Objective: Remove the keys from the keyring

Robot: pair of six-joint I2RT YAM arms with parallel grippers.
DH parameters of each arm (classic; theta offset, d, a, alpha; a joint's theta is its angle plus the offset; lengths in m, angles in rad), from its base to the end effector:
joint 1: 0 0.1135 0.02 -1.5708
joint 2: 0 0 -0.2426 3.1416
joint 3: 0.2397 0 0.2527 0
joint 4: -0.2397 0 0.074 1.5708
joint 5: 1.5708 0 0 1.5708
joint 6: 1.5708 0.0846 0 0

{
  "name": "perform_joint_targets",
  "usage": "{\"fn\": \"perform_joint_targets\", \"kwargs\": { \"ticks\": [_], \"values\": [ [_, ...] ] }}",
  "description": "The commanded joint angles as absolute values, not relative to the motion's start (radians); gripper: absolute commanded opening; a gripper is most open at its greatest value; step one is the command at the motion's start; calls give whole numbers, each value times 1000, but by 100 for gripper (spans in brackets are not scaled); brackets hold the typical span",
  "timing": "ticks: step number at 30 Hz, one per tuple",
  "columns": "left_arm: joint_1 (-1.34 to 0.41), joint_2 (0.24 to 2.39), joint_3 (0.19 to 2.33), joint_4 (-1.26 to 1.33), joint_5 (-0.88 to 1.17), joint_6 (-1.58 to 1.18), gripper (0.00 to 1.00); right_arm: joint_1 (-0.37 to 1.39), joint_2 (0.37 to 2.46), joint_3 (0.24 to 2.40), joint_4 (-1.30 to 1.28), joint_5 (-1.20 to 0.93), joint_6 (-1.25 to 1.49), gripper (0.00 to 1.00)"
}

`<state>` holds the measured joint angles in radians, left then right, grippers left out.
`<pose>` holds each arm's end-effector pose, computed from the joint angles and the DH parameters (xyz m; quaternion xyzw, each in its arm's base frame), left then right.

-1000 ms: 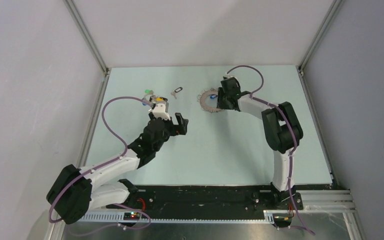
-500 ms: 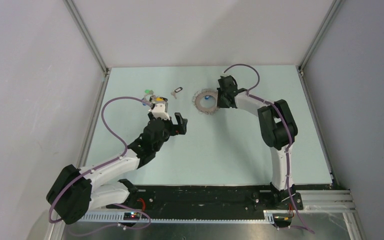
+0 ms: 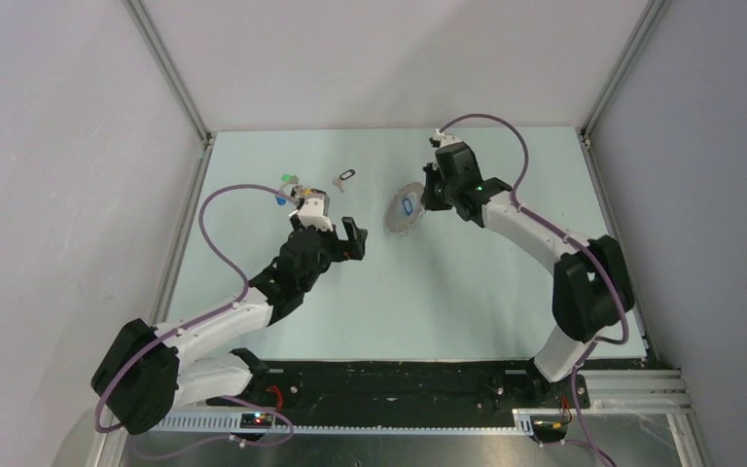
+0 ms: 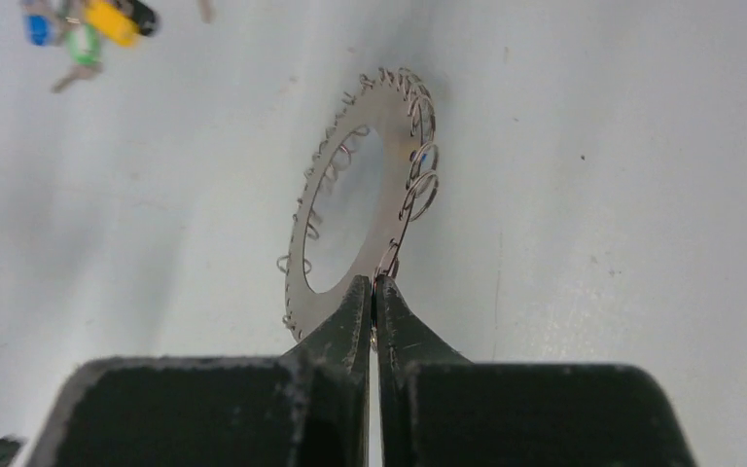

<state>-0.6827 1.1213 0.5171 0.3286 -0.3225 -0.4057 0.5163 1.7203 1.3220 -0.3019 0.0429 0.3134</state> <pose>0.2490 -0.1679 0.1999 0.0128 0.7930 -0.1987 0.5757 0.3730 0.2076 0.2113 -0.0828 0.9028 0.1521 0.3937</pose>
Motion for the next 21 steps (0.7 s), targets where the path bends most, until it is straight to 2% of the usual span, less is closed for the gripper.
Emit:
{"fn": "perform_joint_targets", "kwargs": {
  "ticks": [1, 5, 13, 21],
  "values": [
    [-697, 1139, 586, 358, -285, -364, 100, 538, 1609, 1315, -316, -51, 308, 0],
    [-745, 1136, 581, 393, -311, -305, 100, 556, 1537, 1313, -340, -122, 312, 0],
    [-778, 1138, 513, 592, -127, -221, 100, 599, 1434, 1313, -362, -169, 342, 0],
    [-792, 1177, 537, 603, -10, -220, 100, 638, 1384, 1313, -370, -185, 351, 0]
  ]
}}
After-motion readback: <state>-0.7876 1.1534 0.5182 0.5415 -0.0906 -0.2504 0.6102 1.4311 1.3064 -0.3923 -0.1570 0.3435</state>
